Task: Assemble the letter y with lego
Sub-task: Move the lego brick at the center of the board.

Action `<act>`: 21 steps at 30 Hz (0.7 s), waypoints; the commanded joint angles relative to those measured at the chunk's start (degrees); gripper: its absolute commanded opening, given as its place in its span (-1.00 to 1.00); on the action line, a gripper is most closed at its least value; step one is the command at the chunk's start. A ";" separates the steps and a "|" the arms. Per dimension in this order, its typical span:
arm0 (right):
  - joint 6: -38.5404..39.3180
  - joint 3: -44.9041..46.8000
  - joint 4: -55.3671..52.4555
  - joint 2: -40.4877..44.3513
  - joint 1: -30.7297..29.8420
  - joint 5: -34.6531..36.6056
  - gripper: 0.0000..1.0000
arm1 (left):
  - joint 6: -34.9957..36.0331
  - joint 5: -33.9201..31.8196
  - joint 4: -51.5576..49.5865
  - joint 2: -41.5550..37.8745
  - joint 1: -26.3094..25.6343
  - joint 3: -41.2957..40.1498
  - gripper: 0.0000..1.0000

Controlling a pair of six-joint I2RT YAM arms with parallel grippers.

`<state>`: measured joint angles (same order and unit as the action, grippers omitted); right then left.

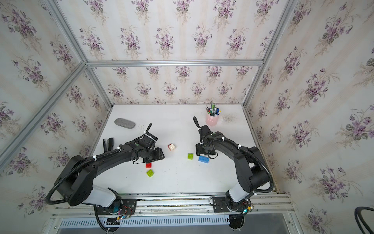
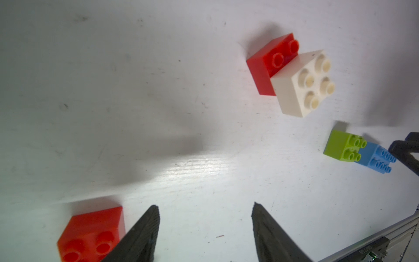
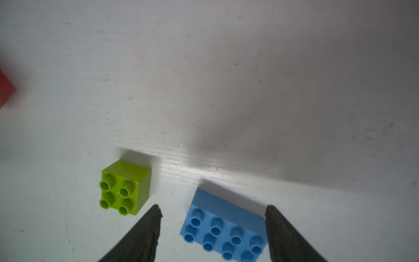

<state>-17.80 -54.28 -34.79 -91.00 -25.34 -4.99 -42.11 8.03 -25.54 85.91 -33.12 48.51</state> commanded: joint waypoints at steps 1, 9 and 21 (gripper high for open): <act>-0.49 1.07 2.17 0.86 0.09 -5.61 0.47 | 0.40 0.17 -0.12 -0.03 -0.10 0.16 0.33; -0.06 3.81 1.46 1.95 0.06 -8.93 0.46 | 0.43 0.14 -0.12 0.89 -0.10 0.06 0.33; 0.10 3.49 -3.14 0.87 -7.69 -1.38 0.20 | 0.40 0.05 -0.17 1.90 -0.10 0.11 0.33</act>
<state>-17.76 -50.39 -35.97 -89.49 -31.05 -9.39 -42.11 8.08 -25.56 87.53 -33.30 48.49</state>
